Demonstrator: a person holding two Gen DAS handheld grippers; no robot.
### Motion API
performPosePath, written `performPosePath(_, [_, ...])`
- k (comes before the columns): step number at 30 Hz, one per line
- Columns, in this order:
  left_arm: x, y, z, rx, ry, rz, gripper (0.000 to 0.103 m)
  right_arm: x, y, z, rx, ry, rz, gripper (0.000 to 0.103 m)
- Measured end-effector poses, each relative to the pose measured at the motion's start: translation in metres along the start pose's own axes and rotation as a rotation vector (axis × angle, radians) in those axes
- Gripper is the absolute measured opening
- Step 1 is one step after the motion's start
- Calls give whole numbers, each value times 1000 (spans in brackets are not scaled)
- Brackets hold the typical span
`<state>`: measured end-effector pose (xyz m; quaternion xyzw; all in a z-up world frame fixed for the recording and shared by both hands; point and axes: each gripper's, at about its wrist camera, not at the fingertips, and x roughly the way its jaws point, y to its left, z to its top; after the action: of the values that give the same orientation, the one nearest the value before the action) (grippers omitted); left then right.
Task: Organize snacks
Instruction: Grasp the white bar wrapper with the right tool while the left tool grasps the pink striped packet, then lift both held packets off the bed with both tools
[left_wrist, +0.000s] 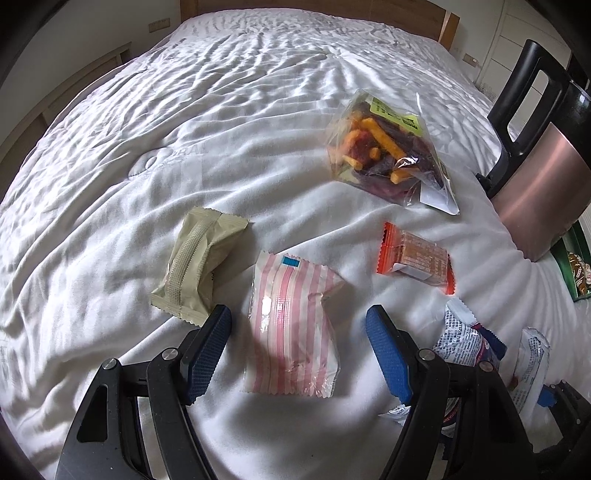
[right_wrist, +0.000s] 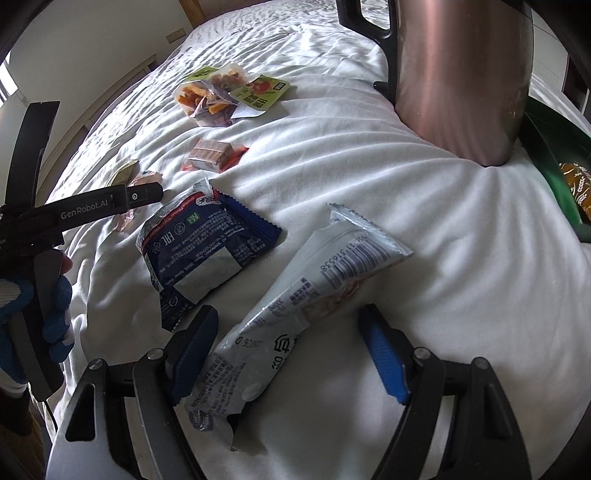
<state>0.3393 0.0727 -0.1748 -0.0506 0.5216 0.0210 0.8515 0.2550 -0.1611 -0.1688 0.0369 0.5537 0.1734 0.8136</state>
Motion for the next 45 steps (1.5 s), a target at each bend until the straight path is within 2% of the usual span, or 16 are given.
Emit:
performPosePath(7, [-10,-10,8,30,-37,-3,70,0,0,0,2,-1,3,103])
performPosePath(21, [8,0,4,3,-2,7,67,2,1,1,-1,-8,10,102])
performPosePath(24, [10,0,2,11,2,6,56,2,1,0,-4,-11,11,99])
performPosePath(26, [11,1,2,10,-1,13,45,1,-1,-1,-1,-19,12,87])
performPosePath(27, [11,3,2,6,-2,14,40,1,-1,-1,2,-22,16,85])
performPosePath(28, [10,4,3,2,-4,12,38,0,-2,-1,7,-25,21,77])
performPosePath(29, [10,5,3,3,-5,12,37,0,-3,-1,9,-28,32,62])
performPosePath(34, [7,1,1,30,-18,24,29,-2,-2,-2,6,-30,48,62])
performPosePath(45, [-3,-1,0,30,-33,16,25,-6,-4,-5,-6,-26,63,60])
